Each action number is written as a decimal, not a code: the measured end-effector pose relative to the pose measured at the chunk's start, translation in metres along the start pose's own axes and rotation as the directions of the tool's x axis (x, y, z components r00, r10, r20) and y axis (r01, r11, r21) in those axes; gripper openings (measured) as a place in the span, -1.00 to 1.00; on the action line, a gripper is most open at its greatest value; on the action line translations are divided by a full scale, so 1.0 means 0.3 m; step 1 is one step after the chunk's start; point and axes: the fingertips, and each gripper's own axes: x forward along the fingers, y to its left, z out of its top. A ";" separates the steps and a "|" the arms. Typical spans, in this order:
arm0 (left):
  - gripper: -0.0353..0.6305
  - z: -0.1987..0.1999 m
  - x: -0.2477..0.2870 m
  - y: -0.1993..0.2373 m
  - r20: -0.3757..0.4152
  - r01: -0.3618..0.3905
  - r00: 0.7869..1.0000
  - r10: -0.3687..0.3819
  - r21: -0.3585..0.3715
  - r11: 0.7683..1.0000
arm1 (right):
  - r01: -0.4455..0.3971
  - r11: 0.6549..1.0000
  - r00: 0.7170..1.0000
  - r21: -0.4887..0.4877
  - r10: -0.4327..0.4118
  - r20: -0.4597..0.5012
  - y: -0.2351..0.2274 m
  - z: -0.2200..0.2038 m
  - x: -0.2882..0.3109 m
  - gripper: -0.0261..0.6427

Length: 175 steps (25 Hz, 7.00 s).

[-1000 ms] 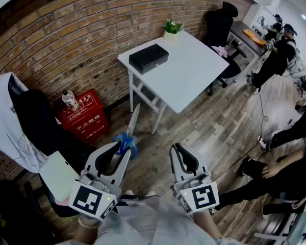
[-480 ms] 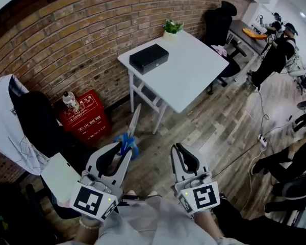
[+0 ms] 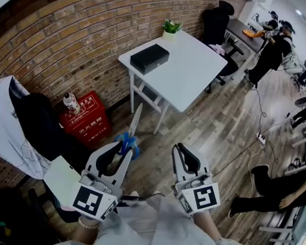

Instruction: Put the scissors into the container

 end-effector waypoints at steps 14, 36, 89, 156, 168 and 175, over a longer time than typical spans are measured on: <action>-0.59 -0.004 -0.039 0.064 0.016 0.029 0.999 -0.029 -0.008 1.000 | 0.067 0.998 0.998 0.011 -0.066 -0.013 0.038 -0.017 0.002 -0.74; -0.59 0.043 0.371 0.265 0.035 -0.087 0.996 0.087 -0.014 0.996 | -0.067 0.997 0.998 -0.023 0.067 -0.013 -0.262 0.018 0.427 -0.74; -0.59 0.075 1.290 0.589 0.032 -0.182 0.983 0.182 -0.003 0.983 | -0.145 0.989 0.987 -0.010 0.144 -0.077 -0.983 -0.071 1.118 -0.74; -0.59 -0.196 1.819 1.257 -0.126 -0.110 0.987 0.097 -0.100 0.989 | -0.287 0.955 0.785 -0.067 0.195 -0.588 -1.087 -0.843 2.053 -0.64; -0.59 -0.194 1.853 1.189 -0.129 -0.063 0.990 0.051 -0.088 0.994 | -0.258 0.964 0.779 -0.068 0.166 -0.605 -1.135 -0.855 1.939 -0.64; -0.59 -0.195 1.867 1.141 -0.129 -0.026 0.992 0.015 -0.089 0.996 | -0.238 0.968 0.773 -0.075 0.143 -0.618 -1.157 -0.867 1.853 -0.64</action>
